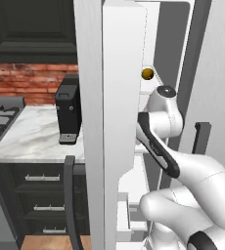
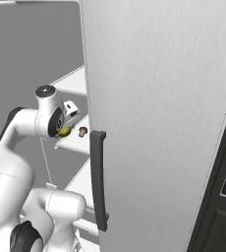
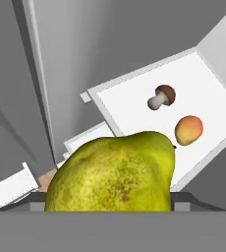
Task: Take the pear and lemon from the highest rack and move them to the second highest rack where the mushroom and mango are located, to maximize freezer space. Close the freezer door after rearranging.
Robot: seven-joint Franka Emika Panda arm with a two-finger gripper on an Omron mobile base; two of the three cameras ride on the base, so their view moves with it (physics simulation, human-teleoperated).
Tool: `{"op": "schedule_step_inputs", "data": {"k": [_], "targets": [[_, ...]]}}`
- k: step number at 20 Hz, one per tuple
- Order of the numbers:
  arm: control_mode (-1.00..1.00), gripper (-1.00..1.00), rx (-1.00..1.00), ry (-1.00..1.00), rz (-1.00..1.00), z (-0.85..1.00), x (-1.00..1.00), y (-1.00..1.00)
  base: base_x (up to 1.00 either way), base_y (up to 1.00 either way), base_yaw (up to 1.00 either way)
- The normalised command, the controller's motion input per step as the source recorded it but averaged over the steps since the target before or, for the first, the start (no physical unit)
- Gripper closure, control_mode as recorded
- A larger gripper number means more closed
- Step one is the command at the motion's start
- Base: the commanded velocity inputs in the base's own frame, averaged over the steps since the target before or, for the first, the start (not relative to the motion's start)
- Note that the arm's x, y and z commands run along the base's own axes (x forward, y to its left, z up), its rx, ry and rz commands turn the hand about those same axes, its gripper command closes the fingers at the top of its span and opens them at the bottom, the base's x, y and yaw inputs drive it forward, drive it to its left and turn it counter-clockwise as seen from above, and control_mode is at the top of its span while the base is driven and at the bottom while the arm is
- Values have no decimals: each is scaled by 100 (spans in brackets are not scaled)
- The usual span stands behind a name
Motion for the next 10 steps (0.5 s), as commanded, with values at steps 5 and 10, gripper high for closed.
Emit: {"op": "schedule_step_inputs", "data": {"k": [5, 10], "targets": [[-100, 100, -8, 0, 4, -57, 23, 0, 0, 0, 0], [-100, 100, -3, 0, 0, -49, 40, 0, 0, 0, 0]]}}
